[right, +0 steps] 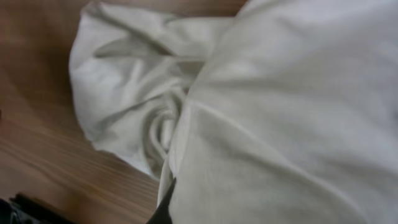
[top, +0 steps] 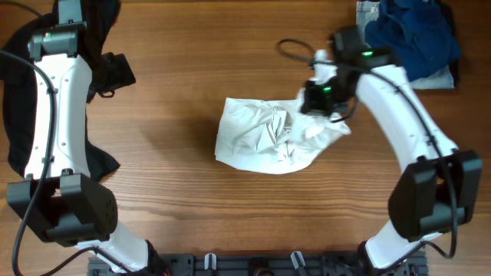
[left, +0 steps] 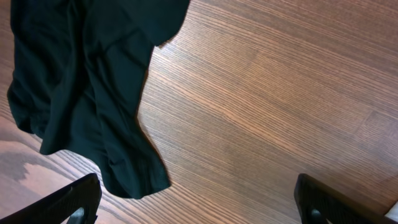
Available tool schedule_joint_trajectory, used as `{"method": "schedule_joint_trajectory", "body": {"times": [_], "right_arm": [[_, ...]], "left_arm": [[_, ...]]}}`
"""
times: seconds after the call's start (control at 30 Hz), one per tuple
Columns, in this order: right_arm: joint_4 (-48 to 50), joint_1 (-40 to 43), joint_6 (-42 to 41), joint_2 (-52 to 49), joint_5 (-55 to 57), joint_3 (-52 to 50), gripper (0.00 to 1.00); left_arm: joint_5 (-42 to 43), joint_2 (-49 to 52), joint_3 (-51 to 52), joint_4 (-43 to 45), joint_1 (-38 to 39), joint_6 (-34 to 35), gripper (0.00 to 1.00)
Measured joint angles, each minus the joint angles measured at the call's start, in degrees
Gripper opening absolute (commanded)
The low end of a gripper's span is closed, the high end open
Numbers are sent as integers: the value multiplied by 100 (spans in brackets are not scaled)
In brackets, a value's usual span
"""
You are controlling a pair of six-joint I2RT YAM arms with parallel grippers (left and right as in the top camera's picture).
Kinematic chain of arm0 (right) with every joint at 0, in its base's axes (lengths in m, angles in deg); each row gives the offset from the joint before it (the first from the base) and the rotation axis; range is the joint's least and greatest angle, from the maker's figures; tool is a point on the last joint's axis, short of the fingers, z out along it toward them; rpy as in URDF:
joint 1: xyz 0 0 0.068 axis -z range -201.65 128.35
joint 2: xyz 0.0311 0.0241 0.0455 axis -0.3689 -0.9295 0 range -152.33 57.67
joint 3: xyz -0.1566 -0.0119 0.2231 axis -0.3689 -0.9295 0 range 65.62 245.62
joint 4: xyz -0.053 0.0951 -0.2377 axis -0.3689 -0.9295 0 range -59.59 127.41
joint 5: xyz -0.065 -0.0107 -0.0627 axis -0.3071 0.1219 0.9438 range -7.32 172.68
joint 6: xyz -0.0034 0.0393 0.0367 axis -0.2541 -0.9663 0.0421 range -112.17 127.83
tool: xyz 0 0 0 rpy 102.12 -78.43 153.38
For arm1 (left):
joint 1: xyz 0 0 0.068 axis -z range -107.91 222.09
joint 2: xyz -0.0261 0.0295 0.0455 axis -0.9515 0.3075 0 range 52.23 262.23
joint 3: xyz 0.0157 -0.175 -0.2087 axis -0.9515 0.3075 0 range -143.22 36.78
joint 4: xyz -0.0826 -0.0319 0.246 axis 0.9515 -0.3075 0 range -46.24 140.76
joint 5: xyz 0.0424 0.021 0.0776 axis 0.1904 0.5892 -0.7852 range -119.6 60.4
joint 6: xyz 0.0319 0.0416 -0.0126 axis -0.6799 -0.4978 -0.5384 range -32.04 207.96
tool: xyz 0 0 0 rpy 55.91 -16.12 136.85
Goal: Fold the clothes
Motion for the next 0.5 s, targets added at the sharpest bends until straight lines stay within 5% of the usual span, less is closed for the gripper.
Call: {"method": "schedule_joint_trajectory", "body": {"times": [0.2,0.23,0.3,0.37,0.5], "right_arm": [[745,-1513,-745,-11,118,9,6],[807,-1674,-811,-31,122,9,18],[951,-2004,-898,-133,114,9,68],[1189,-2256,-796,-229,44,9,99],[1016,-2490,-356,-284,-131,173,99]], "left_arm": [[219,11,0,2,0,0,100],[223,15,0,4,0,0,100],[262,55,0,20,0,0,100],[282,109,0,28,0,2,100],[289,260,0,109,0,0,100]]}}
